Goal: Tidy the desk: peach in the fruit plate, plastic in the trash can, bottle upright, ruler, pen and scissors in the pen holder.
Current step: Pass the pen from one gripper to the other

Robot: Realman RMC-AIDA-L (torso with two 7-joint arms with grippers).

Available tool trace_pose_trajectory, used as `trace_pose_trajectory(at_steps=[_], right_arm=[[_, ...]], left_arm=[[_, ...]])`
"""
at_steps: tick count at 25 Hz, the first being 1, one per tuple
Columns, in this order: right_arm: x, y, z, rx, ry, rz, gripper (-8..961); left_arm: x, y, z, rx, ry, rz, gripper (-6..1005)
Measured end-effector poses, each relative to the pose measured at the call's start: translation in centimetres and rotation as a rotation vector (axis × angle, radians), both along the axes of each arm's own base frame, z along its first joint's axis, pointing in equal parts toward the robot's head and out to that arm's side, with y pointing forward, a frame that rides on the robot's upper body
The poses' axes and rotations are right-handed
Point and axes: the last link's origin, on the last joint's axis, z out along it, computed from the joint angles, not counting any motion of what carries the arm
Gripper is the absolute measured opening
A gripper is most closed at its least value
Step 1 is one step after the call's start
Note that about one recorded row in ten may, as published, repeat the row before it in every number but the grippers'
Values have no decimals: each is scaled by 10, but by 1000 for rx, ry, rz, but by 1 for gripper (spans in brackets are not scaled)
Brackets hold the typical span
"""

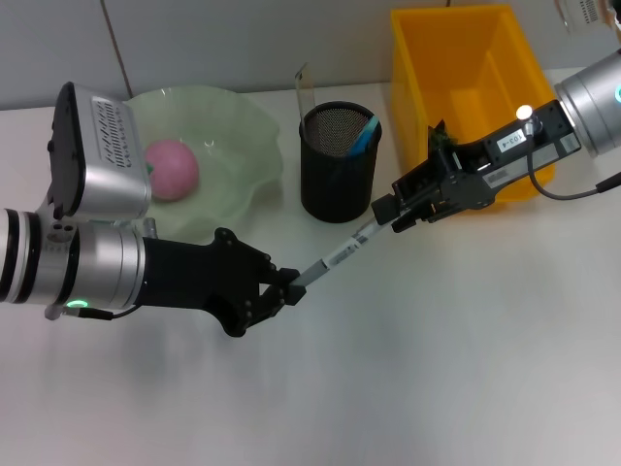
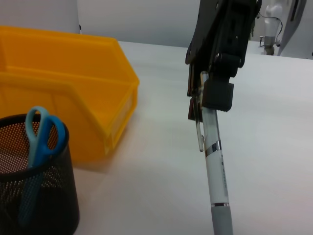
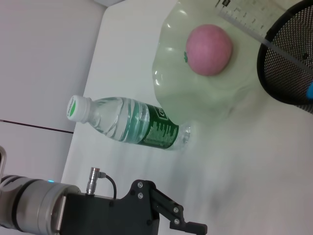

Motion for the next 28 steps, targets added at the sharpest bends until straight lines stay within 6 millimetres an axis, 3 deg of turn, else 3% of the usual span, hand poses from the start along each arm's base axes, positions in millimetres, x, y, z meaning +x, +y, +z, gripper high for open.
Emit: trace_pose_trajectory(at_steps=[5, 10, 27, 28], right_arm=[[-1, 1, 0, 2, 1, 3, 315], [-2, 1, 0, 2, 2, 4, 228], [-1, 1, -3, 9, -2, 12, 230], [-1, 1, -3, 11, -2, 14, 184]], left_arm=[[-1, 0, 0, 3, 1, -2, 188], [-1, 0, 0, 3, 1, -2, 190], [0, 1, 0, 7, 2, -11, 196], [0, 1, 0, 7, 2, -11, 197]])
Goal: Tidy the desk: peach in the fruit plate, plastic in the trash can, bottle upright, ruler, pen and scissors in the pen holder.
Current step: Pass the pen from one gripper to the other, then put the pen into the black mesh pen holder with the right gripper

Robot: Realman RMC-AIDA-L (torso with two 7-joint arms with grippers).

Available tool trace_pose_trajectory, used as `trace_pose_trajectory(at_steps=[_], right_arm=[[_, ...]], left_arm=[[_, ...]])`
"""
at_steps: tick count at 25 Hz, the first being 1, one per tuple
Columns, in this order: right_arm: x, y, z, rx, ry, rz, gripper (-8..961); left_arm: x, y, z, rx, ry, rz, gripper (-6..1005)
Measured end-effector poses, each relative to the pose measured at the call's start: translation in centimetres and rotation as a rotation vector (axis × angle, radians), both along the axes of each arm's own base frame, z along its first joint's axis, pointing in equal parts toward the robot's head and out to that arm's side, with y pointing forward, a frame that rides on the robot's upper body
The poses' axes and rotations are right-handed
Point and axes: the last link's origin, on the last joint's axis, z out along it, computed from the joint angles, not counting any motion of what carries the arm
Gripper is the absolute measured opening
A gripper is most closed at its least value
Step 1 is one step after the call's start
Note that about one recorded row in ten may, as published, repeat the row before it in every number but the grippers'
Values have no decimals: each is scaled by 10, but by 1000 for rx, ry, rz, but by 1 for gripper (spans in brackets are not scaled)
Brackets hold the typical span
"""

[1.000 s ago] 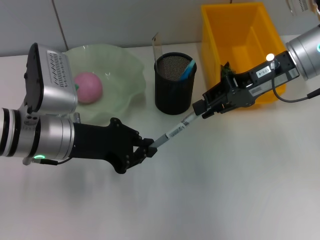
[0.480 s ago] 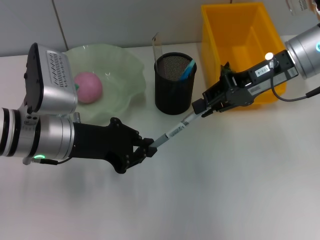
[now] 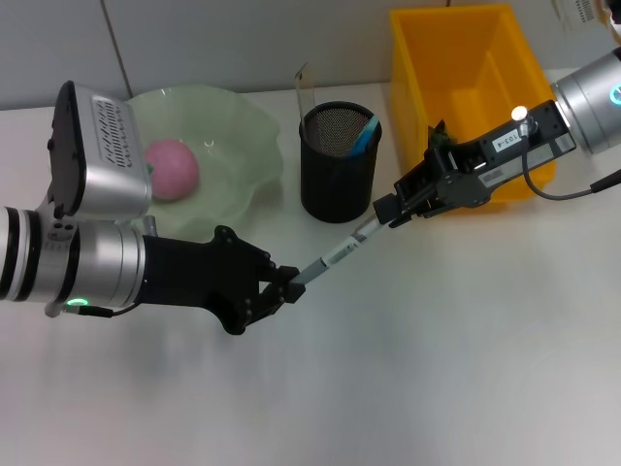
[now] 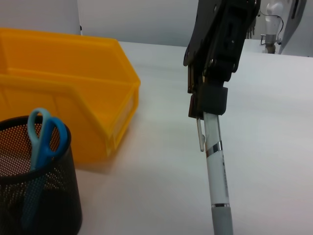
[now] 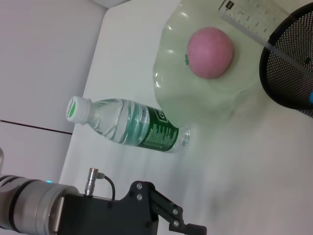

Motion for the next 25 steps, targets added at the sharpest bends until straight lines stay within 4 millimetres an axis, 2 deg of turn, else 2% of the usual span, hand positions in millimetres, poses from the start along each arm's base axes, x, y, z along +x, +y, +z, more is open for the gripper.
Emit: trace_pose_trajectory(at_steps=[1, 16, 22, 25], right_arm=[[0, 0, 0, 2, 1, 1, 138], [-1, 1, 0, 4, 2, 8, 146], [-4, 2, 1, 6, 2, 18, 157], [-8, 4, 8, 14, -5, 42, 163]], left_arm=[[0, 0, 0, 0, 0, -1, 197], [5, 1, 3, -2, -30, 13, 203], [4, -3, 4, -30, -33, 8, 430], [3, -5, 4, -30, -35, 11, 659]])
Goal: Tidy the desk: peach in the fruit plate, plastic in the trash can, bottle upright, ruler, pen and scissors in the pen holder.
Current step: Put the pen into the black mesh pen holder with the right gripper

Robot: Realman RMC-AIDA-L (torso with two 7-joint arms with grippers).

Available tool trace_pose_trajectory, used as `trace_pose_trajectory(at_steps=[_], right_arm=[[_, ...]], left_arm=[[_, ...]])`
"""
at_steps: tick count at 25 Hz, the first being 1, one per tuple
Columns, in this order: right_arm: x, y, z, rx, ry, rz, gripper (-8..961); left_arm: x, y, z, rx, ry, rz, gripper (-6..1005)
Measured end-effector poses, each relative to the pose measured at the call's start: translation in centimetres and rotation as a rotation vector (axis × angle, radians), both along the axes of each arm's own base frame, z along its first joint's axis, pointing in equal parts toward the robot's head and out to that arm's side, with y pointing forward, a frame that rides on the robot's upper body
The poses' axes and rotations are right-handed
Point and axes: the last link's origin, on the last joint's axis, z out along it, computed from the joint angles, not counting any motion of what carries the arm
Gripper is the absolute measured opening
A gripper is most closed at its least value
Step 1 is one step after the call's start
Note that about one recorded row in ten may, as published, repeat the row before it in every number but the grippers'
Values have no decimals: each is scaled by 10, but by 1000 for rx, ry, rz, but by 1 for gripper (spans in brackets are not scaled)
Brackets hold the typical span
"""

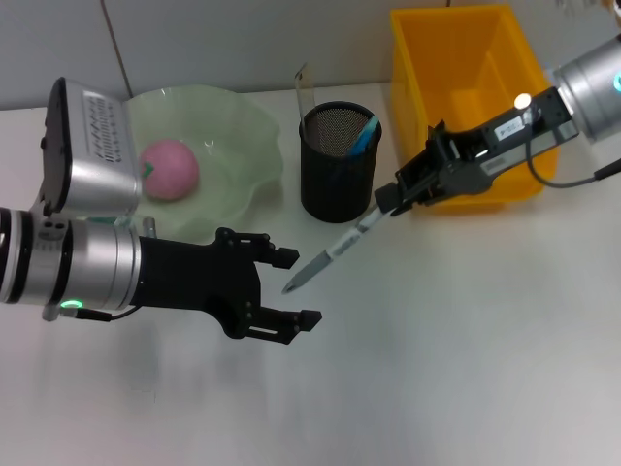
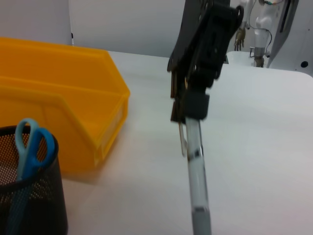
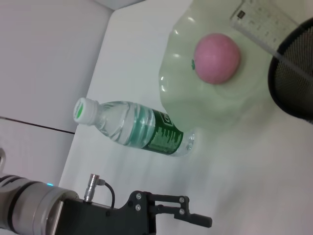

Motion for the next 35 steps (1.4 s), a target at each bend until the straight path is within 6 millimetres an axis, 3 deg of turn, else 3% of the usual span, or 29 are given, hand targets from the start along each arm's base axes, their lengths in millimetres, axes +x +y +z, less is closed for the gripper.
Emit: trace_pose_trajectory(at_steps=[5, 12, 15, 17, 20, 35], right_arm=[[-10, 9, 28, 47, -29, 50, 172], [-39, 23, 65, 86, -108, 149, 185], [-54, 32, 73, 108, -198, 182, 191], [-57, 34, 73, 110, -220, 189, 195], [-69, 43, 70, 121, -304, 215, 201], [-118, 68, 64, 216, -444, 312, 229]], left_arm=[[-9, -8, -1, -14, -8, 21, 801], [-23, -23, 1, -21, -110, 63, 801], [-40, -35, 11, 4, -271, 82, 801], [-40, -35, 11, 4, -271, 82, 801], [-60, -49, 8, 24, -392, 115, 800], [-77, -60, 1, 47, -404, 150, 800]])
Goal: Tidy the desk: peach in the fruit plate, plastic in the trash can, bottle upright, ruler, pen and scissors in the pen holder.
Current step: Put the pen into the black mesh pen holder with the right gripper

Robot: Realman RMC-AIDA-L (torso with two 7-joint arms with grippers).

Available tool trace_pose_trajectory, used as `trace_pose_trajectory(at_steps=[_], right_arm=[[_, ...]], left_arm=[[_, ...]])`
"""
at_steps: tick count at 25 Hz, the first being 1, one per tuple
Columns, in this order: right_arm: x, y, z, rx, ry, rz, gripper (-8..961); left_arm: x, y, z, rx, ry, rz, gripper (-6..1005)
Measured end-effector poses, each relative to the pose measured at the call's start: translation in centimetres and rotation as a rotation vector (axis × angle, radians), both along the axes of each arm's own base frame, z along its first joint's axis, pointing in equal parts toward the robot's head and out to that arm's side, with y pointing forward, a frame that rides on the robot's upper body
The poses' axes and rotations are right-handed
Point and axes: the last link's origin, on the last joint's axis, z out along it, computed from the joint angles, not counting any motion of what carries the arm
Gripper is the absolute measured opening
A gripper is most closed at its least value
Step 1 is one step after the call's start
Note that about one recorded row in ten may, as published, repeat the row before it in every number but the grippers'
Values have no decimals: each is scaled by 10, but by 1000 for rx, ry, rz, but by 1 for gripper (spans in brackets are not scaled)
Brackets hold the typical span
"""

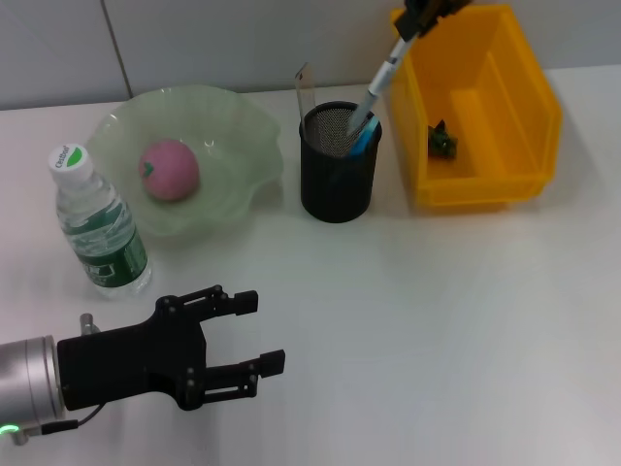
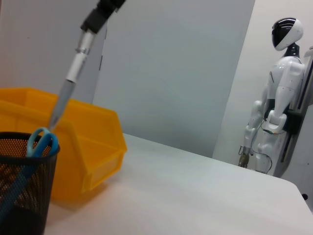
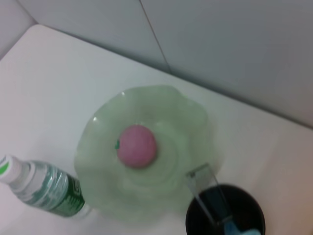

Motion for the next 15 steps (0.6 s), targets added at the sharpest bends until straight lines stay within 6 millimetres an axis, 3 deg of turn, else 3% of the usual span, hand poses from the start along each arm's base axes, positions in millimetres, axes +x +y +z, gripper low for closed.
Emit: trace_pose_trajectory(at_steps=[5, 15], right_arm=[[-9, 4, -16, 2, -52, 33, 239], [-8, 11, -52, 6, -148, 58, 258]], left_arm=[[-1, 0, 1, 0, -7, 7, 800], [-1, 2, 3, 13, -18, 15, 799]])
